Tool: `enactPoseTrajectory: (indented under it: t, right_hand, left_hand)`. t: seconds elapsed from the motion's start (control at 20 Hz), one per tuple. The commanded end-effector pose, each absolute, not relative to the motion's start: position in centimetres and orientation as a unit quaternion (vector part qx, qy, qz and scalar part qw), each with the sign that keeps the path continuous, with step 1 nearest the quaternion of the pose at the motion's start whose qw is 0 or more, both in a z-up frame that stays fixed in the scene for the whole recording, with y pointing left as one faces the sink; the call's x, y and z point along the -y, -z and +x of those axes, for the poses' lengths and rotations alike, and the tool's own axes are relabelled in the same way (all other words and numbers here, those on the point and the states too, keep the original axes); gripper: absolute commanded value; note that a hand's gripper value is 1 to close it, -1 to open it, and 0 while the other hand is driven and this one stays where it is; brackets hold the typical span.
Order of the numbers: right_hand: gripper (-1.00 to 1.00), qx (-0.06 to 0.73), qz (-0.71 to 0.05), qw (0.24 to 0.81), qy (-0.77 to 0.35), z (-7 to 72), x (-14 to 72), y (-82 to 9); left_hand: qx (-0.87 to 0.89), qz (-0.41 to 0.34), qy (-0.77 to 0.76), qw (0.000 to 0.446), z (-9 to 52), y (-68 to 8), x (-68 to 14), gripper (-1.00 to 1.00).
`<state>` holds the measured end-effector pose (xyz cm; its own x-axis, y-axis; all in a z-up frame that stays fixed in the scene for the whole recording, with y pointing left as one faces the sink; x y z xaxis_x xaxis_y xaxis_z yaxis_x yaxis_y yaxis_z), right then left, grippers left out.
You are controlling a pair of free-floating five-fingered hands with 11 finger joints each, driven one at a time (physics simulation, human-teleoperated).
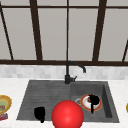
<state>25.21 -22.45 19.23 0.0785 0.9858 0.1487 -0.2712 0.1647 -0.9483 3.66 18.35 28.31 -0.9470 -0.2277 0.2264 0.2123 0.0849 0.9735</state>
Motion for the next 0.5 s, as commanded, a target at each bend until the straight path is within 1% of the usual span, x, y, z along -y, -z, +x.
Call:
enactPoseTrajectory:
  t: [0.0, 0.15, 0.45]
  right_hand:
    - [-1.00, 0.452, -0.395, 0.610, -0.517, 25.7, 22.0, -19.2]
    - [-1.00, 0.453, -0.396, 0.609, -0.517, 25.1, 22.0, -19.5]
    - [-1.00, 0.488, -0.412, 0.577, -0.509, 25.1, 20.9, -20.8]
  left_hand:
    - [0.718, 0.005, 0.676, 0.163, 3.7, -28.3, -18.4, 0.00]
    - [0.718, 0.005, 0.676, 0.163, 3.7, -28.3, -18.4, 0.00]
    - [0.718, 0.005, 0.676, 0.163, 3.7, -28.3, -18.4, 0.00]
